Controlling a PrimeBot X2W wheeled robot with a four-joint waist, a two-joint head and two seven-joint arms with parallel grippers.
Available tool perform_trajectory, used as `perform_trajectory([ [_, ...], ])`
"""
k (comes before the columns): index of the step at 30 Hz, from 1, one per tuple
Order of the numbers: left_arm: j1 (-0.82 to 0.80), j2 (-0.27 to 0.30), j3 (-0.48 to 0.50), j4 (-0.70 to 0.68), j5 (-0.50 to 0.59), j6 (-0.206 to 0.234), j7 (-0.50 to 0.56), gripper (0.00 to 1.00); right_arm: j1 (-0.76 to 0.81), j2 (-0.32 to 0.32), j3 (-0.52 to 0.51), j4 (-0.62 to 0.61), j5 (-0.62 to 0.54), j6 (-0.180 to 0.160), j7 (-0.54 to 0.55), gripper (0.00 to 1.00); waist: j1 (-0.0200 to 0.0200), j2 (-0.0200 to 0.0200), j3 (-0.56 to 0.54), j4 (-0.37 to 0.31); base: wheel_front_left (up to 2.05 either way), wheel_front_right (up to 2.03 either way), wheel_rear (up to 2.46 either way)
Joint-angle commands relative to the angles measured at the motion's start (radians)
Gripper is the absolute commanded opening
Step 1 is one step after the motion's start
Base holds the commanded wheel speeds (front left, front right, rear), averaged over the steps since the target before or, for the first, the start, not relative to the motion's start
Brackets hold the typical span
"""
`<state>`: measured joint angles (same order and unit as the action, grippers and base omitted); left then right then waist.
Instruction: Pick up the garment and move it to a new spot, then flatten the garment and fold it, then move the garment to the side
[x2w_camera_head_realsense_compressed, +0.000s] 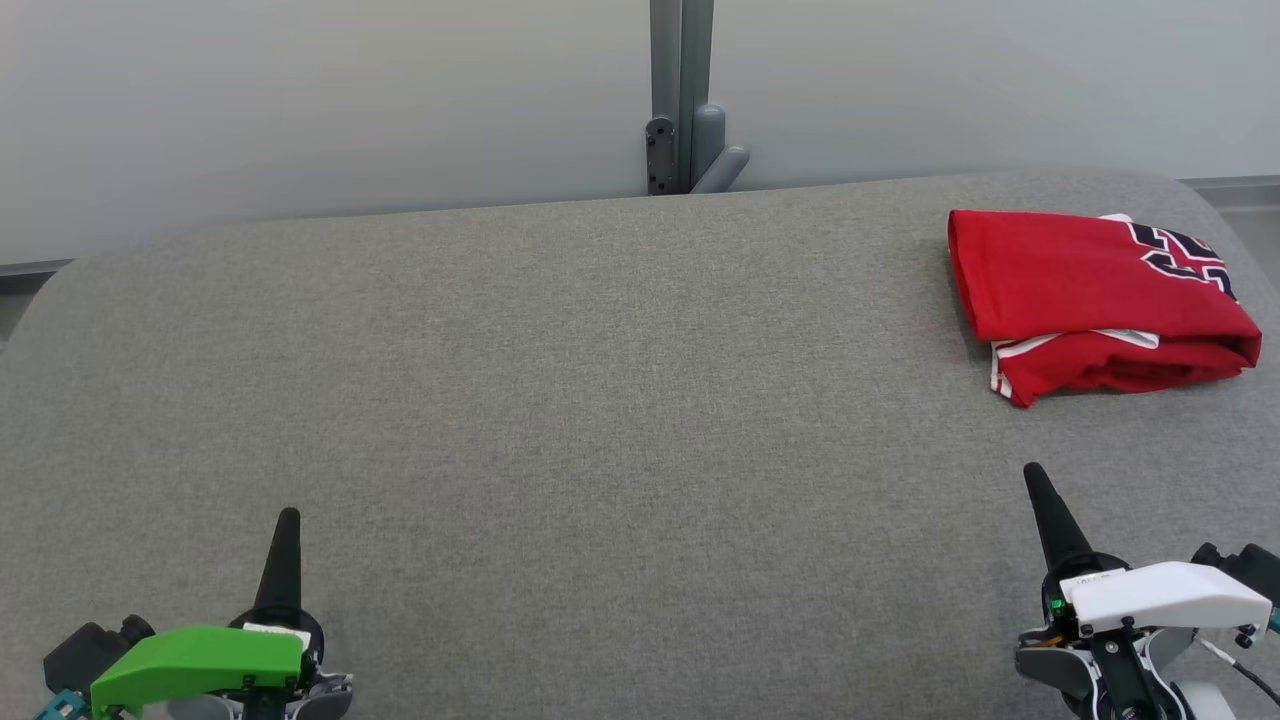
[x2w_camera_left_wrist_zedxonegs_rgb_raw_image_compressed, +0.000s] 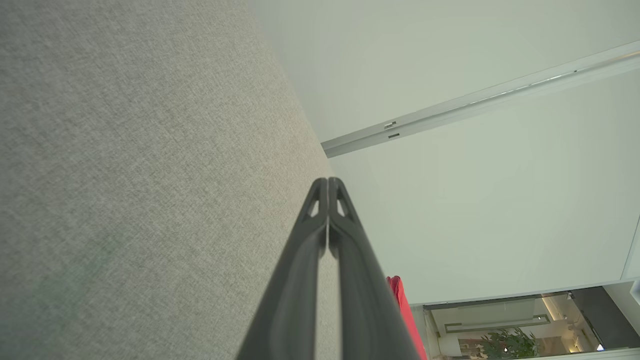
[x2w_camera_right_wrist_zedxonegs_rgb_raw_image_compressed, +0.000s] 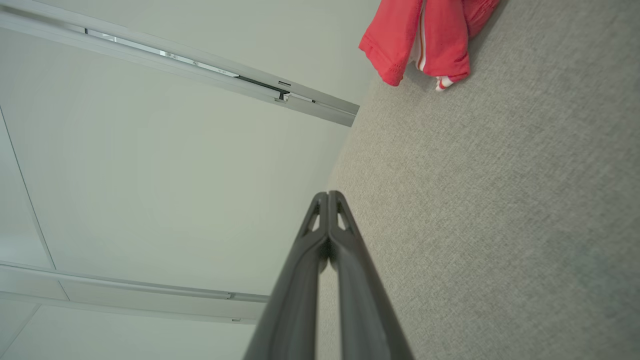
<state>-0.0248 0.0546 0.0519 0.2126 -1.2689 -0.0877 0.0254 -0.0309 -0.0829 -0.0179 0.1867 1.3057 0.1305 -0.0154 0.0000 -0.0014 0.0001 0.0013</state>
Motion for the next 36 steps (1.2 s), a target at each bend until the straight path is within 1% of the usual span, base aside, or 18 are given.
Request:
perform_trajectory([
  [1,-0.025,0.002,0.007,-0.008,-0.03,-0.007,0.007,0.0,-0.018,-0.005,-0.006,-0.009,0.026,0.0,0.007,0.0,0.0,0.0009,0.0,0.0,0.0,0.0,0.0],
  [14,-0.036,0.0,0.024,-0.007,-0.145,-0.021,0.037,0.0,-0.019,-0.004,-0.024,-0.007,0.143,0.001,0.036,0.0,0.0,0.001,0.001,0.0,0.0,0.0,0.0],
  [36,-0.049,-0.003,0.046,-0.006,-0.29,-0.038,0.078,0.0,-0.019,-0.001,-0.049,-0.004,0.29,0.0,0.076,0.0,0.0,0.0013,0.002,-0.001,0.0,0.0,0.0],
])
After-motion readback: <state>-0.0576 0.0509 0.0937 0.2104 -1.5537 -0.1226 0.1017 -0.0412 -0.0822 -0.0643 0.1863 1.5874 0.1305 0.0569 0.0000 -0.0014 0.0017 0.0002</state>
